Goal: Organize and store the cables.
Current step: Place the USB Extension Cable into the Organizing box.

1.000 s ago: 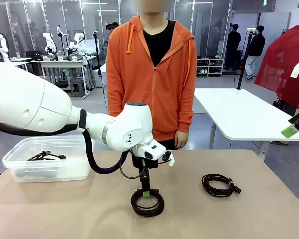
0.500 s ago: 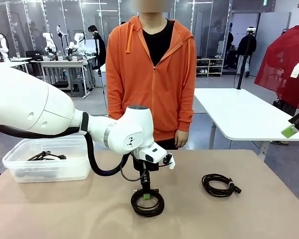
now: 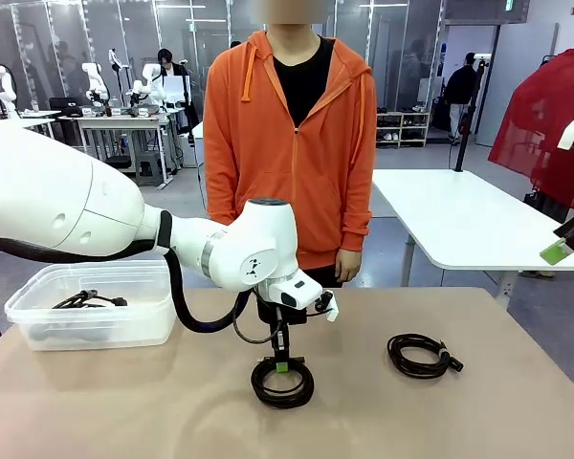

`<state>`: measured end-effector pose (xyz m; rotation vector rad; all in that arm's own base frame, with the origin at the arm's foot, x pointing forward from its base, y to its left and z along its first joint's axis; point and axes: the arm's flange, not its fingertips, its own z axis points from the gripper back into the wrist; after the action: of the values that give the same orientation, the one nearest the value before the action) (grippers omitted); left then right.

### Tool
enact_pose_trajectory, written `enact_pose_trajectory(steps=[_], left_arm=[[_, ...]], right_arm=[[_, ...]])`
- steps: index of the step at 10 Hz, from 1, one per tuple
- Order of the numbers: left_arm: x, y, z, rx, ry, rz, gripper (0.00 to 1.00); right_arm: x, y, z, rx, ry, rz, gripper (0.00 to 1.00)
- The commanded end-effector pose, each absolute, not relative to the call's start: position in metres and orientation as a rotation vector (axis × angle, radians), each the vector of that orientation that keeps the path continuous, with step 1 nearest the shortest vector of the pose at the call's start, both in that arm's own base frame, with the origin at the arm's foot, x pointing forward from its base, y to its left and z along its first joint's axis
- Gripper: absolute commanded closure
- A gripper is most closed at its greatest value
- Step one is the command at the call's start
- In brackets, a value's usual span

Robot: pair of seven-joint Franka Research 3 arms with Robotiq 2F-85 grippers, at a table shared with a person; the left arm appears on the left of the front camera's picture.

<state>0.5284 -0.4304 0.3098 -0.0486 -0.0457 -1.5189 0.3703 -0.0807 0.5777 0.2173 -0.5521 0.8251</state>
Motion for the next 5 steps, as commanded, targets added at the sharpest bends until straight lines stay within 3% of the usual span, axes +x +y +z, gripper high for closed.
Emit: enact_pose_trajectory(steps=[1, 5], left_arm=[[0.529, -0.434, 0.31, -0.041, -0.007, -1.529, 1.0], [0.522, -0.429, 0.341, -0.063, 0.008, -1.542, 1.0]], right_arm=[[0.369, -0.08, 0.575, 0.22, -0.565, 0.822, 0.0], [0.369, -0.08, 0.575, 0.22, -0.565, 0.822, 0.0]])
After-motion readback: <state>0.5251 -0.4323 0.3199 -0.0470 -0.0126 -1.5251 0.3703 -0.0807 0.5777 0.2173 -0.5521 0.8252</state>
